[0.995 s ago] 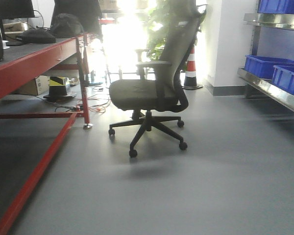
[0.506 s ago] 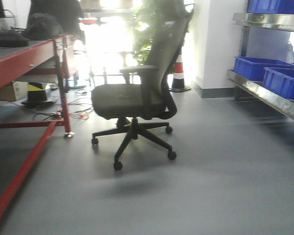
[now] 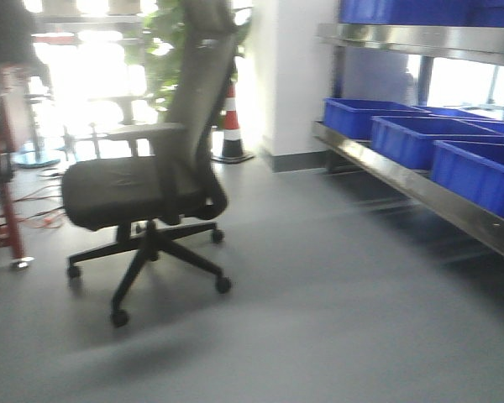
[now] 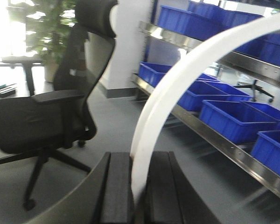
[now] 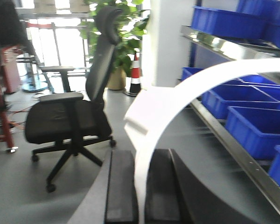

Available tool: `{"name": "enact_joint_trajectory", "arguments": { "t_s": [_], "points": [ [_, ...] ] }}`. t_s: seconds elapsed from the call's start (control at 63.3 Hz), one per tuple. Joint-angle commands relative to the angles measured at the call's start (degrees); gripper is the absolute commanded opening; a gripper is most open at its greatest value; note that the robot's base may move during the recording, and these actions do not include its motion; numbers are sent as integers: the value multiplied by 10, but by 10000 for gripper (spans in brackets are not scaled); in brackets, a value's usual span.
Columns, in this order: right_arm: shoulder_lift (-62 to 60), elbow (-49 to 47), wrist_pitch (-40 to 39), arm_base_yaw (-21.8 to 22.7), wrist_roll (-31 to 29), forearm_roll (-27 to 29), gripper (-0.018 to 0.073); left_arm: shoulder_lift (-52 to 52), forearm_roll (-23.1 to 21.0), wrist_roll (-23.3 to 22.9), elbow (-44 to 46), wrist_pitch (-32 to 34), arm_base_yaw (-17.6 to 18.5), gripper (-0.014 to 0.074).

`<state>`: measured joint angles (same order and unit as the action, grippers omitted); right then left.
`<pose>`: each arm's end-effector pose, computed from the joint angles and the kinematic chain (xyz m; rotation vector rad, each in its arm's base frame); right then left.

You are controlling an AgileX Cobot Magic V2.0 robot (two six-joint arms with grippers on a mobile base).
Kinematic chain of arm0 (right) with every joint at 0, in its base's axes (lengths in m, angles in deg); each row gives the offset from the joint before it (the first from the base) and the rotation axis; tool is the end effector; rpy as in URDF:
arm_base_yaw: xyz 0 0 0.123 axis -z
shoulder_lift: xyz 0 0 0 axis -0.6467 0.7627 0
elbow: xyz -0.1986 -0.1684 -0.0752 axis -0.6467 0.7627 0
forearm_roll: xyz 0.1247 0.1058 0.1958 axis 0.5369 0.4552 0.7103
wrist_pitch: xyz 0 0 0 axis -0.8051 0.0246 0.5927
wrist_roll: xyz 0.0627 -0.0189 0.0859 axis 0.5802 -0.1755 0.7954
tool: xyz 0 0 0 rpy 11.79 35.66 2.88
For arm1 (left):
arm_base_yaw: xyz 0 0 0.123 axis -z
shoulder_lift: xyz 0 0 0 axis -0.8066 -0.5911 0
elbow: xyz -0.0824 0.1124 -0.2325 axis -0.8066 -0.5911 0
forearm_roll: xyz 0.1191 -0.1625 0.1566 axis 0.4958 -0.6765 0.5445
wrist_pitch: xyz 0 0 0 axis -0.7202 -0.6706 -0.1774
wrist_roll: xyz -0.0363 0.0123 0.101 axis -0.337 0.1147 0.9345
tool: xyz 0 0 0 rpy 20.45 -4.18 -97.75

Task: Grab PVC pipe and place in blue bin
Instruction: 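Drive the base to the shelf of blue bins holding both clamps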

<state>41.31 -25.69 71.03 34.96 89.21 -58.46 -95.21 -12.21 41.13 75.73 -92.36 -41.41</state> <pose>0.0725 0.0056 0.3750 -0.0383 1.6443 0.0904 0.1280 -0.0280 0.3554 0.0746 1.6481 -0.2601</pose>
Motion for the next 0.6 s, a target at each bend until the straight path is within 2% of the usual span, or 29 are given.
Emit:
{"name": "enact_joint_trajectory", "arguments": {
  "t_s": [0.0, 0.585],
  "points": [
    [3, -5, -17, 0, -2, -4, -167, 2, 0, 0, 1, 12, -1, -111],
    [3, -5, -17, 0, -2, -4, -167, 2, 0, 0, 1, 12, -1, -111]
  ]
}}
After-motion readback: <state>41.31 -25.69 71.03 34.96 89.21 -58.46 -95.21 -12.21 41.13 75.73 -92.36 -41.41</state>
